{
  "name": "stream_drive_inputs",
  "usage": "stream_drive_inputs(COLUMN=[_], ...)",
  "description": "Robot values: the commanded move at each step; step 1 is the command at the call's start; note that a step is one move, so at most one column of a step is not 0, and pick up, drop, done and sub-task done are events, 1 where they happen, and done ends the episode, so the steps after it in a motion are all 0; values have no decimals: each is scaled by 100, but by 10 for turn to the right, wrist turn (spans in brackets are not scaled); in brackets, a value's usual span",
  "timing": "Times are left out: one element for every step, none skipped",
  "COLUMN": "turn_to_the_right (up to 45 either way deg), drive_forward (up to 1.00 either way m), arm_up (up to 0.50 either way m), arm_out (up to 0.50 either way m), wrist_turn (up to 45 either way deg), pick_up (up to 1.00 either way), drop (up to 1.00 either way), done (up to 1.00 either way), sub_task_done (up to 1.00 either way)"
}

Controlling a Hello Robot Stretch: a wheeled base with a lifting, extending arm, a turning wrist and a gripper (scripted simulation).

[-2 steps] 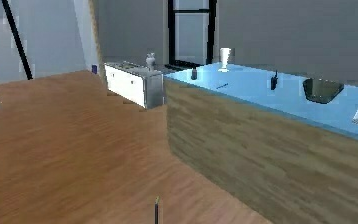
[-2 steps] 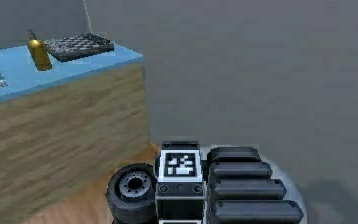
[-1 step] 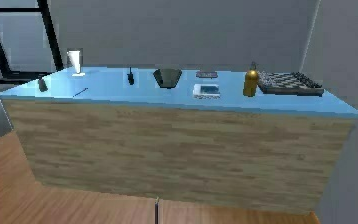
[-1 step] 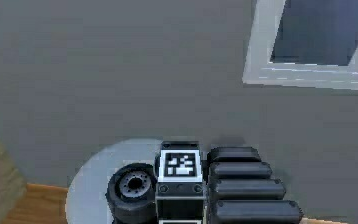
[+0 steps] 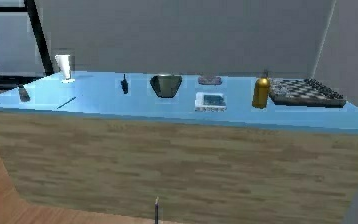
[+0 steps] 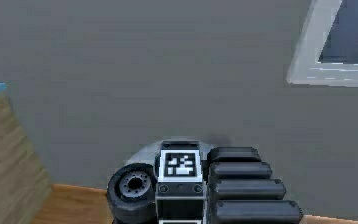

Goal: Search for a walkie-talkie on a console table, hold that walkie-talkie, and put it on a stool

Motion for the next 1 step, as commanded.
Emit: stream_drive_inputs(turn_to_the_right=[390], drive_forward=[0], arm_up=[0], arm_out=[0], wrist_turn=[0], pick_up=[0], drop=[0], done=[0], sub_task_done=[0])
